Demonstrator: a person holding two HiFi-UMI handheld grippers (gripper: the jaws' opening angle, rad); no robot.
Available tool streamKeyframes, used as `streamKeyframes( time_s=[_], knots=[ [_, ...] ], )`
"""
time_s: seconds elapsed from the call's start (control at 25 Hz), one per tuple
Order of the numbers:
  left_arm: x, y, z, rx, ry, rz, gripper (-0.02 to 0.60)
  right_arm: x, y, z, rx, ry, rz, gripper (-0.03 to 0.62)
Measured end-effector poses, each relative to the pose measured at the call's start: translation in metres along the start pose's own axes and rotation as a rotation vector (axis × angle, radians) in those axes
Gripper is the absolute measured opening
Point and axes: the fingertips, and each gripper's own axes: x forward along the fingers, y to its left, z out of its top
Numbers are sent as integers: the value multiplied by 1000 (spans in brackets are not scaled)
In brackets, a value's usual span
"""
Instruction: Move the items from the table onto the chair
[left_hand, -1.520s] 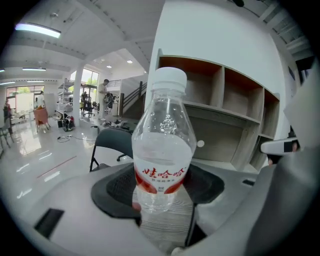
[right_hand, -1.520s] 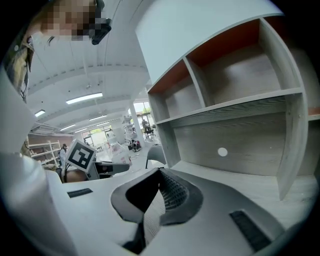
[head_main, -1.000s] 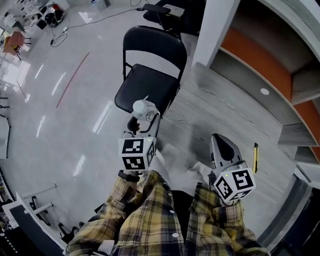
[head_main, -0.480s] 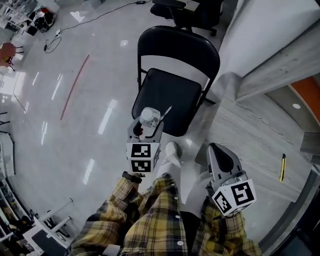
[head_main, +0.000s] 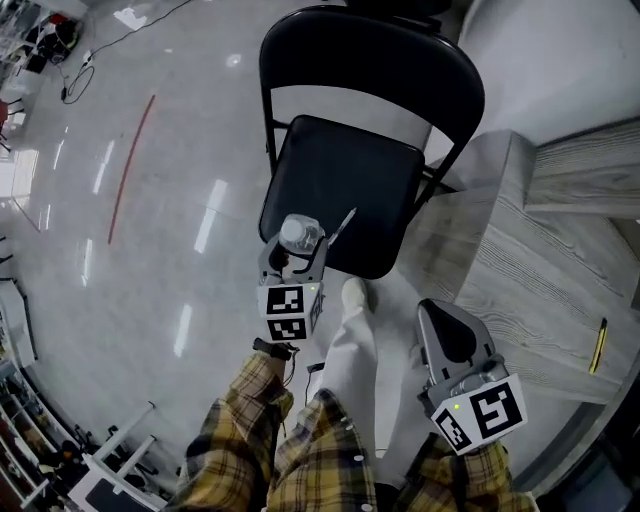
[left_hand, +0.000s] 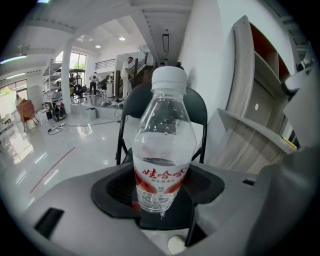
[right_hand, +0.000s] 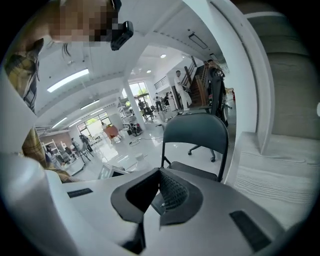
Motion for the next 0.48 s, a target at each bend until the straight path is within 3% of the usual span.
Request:
streamKeyframes(
  time_s=[0.24,0.48],
  knots=[
    [57,28,-35,-4,-12,48,285,15,-5,-29,81,26,-9,18],
    [95,25,-54,48,-18,7,285,22,-10,-48,107,55,-7,18]
  ],
)
